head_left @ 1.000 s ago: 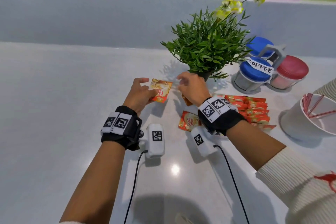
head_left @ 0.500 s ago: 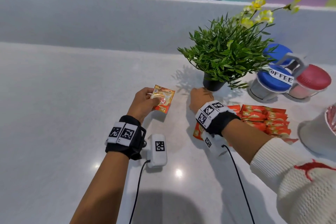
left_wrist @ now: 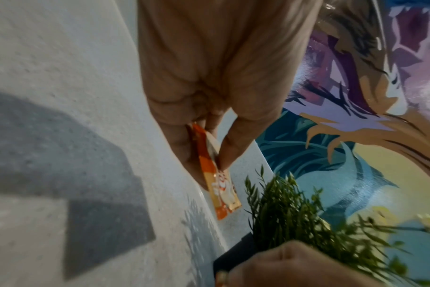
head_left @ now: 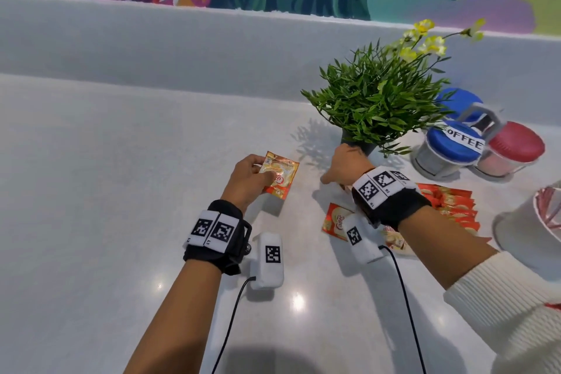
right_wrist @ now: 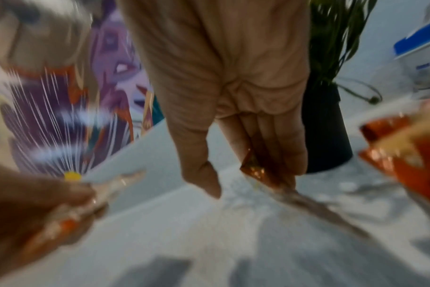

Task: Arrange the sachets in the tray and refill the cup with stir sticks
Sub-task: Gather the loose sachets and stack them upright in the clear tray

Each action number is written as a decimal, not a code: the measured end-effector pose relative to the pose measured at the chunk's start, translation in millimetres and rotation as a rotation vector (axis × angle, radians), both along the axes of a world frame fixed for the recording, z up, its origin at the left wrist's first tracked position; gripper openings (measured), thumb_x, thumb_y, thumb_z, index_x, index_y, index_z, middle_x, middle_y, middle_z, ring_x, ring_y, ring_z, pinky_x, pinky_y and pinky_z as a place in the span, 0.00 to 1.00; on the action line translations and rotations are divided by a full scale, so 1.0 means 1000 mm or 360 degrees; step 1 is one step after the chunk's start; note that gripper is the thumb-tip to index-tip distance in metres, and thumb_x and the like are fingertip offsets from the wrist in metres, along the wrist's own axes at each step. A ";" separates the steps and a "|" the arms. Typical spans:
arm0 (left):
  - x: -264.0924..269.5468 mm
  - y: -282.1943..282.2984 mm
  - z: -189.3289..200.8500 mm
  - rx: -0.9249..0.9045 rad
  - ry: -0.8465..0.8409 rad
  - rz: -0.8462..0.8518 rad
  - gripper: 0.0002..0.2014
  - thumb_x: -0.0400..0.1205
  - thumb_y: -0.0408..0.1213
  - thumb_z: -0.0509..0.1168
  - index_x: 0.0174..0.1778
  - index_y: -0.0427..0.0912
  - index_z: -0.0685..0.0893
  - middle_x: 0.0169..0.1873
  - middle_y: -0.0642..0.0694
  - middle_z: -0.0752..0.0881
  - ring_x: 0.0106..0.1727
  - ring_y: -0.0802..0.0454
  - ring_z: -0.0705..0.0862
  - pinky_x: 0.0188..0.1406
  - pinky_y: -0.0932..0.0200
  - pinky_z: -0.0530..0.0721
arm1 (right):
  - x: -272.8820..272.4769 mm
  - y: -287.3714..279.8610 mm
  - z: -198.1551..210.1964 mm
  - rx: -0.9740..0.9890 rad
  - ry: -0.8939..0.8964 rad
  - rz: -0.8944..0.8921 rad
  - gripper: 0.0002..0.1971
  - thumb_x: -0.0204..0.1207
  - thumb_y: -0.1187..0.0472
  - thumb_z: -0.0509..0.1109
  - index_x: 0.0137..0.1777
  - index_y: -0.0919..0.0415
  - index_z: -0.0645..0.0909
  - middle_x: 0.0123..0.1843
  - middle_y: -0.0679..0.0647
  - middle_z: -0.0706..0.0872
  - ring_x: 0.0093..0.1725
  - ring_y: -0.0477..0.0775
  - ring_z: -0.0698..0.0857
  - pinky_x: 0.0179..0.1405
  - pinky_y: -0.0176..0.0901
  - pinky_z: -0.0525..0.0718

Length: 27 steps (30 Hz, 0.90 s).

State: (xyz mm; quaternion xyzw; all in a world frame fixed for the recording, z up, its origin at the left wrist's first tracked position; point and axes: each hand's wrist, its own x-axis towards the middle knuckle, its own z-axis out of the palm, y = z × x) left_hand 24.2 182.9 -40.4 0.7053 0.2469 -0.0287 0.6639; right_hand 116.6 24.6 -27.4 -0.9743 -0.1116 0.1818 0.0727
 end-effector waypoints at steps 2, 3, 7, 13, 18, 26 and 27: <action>0.000 -0.008 0.002 0.0018 -0.0005 0.0005 0.09 0.80 0.23 0.61 0.53 0.36 0.75 0.49 0.37 0.83 0.47 0.43 0.83 0.47 0.55 0.84 | -0.003 -0.008 0.013 0.0251 0.0026 -0.0014 0.16 0.67 0.57 0.77 0.45 0.69 0.81 0.48 0.65 0.83 0.52 0.59 0.83 0.48 0.44 0.79; 0.000 -0.012 0.004 0.0023 -0.0009 0.0010 0.07 0.80 0.25 0.61 0.53 0.35 0.75 0.49 0.37 0.83 0.46 0.43 0.83 0.47 0.54 0.85 | -0.006 -0.013 0.019 0.0410 0.0039 -0.0028 0.12 0.67 0.59 0.77 0.42 0.70 0.84 0.44 0.63 0.85 0.47 0.57 0.83 0.42 0.40 0.80; -0.001 -0.032 0.009 0.0012 -0.0058 0.0044 0.05 0.82 0.27 0.60 0.52 0.36 0.73 0.51 0.36 0.84 0.46 0.43 0.83 0.48 0.52 0.85 | -0.020 -0.038 0.040 0.0967 -0.0052 -0.0144 0.02 0.67 0.71 0.75 0.39 0.67 0.89 0.34 0.55 0.86 0.35 0.47 0.81 0.39 0.40 0.79; -0.005 -0.066 0.022 -0.0096 -0.0177 -0.0106 0.08 0.83 0.25 0.56 0.56 0.39 0.73 0.50 0.38 0.84 0.39 0.51 0.84 0.40 0.59 0.86 | -0.049 -0.073 0.060 0.1735 0.0174 -0.0299 0.12 0.68 0.79 0.72 0.46 0.63 0.81 0.32 0.55 0.80 0.29 0.47 0.81 0.27 0.38 0.82; -0.009 -0.095 0.035 -0.0415 -0.0194 -0.0268 0.10 0.86 0.31 0.52 0.49 0.43 0.79 0.46 0.42 0.86 0.46 0.48 0.85 0.54 0.51 0.83 | -0.062 -0.092 0.060 0.1697 0.0153 -0.0339 0.13 0.71 0.76 0.70 0.55 0.70 0.82 0.40 0.60 0.82 0.38 0.53 0.81 0.35 0.38 0.82; -0.018 -0.130 0.036 -0.0203 -0.0284 -0.0532 0.13 0.81 0.28 0.64 0.62 0.37 0.78 0.49 0.39 0.85 0.45 0.49 0.84 0.45 0.57 0.84 | -0.069 -0.108 0.050 0.1489 -0.0157 -0.0118 0.04 0.67 0.69 0.76 0.41 0.68 0.86 0.40 0.68 0.89 0.36 0.55 0.85 0.42 0.47 0.85; -0.018 -0.131 0.035 -0.0181 -0.0288 -0.0512 0.13 0.81 0.26 0.63 0.61 0.37 0.77 0.50 0.38 0.85 0.45 0.48 0.84 0.45 0.57 0.84 | -0.069 -0.108 0.049 0.1509 -0.0148 -0.0114 0.04 0.68 0.68 0.77 0.41 0.68 0.86 0.40 0.68 0.89 0.36 0.55 0.85 0.42 0.47 0.85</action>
